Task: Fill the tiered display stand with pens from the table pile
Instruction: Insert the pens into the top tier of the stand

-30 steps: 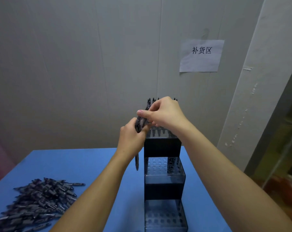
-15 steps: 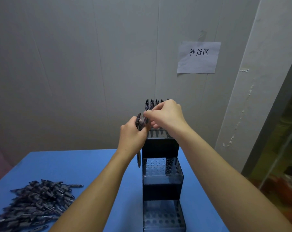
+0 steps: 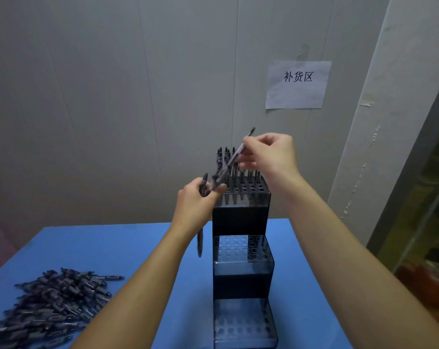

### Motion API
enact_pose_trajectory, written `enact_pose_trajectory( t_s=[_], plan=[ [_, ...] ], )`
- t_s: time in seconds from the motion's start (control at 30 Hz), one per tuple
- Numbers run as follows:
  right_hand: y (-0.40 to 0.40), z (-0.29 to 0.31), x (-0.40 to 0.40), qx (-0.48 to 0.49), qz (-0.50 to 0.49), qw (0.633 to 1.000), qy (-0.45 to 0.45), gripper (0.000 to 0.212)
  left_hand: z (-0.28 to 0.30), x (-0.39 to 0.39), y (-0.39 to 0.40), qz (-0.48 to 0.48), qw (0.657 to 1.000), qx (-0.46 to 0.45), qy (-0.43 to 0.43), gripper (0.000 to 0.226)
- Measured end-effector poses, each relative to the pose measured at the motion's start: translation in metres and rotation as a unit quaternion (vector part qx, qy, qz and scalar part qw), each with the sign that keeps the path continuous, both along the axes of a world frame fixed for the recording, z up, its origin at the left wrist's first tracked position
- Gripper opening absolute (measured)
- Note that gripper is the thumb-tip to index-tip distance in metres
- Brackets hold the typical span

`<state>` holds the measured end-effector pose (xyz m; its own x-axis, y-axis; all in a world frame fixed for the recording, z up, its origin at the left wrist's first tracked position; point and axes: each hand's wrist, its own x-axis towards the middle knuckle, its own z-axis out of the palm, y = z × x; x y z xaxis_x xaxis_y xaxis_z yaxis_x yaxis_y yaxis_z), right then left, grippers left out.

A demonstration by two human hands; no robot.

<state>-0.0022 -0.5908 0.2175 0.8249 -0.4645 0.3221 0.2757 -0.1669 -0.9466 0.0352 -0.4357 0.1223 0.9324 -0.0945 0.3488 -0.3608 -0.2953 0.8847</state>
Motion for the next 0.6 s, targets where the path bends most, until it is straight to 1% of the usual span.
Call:
enact_pose_trajectory(
  t_s=[0.07, 0.13, 0.23, 0.3, 0.37, 0.6],
  plan=[
    [-0.011, 0.005, 0.003, 0.019, 0.001, 1.000, -0.018, 0.008, -0.006, 0.004, 0.004, 0.002, 1.000, -0.029, 0.012, 0.044],
    [-0.020, 0.008, 0.005, 0.005, -0.008, 0.999, -0.032, 0.011, -0.008, 0.007, 0.006, 0.005, 0.999, -0.042, 0.014, 0.044],
    [-0.028, 0.007, 0.008, -0.056, -0.032, 0.997, -0.034, 0.015, -0.006, 0.008, 0.007, 0.004, 0.999, -0.048, 0.006, 0.042],
    [-0.031, 0.002, 0.012, -0.117, -0.059, 0.991, -0.025, 0.016, -0.005, 0.009, 0.007, 0.007, 0.999, -0.048, 0.003, 0.041],
    [-0.032, -0.004, 0.017, -0.156, -0.072, 0.985, -0.022, 0.016, -0.004, 0.011, 0.006, 0.011, 0.999, -0.048, 0.004, 0.041],
    [-0.034, -0.018, 0.027, -0.174, -0.064, 0.983, -0.001, 0.015, -0.008, 0.015, 0.009, 0.018, 0.999, -0.049, 0.011, 0.039]
  ],
)
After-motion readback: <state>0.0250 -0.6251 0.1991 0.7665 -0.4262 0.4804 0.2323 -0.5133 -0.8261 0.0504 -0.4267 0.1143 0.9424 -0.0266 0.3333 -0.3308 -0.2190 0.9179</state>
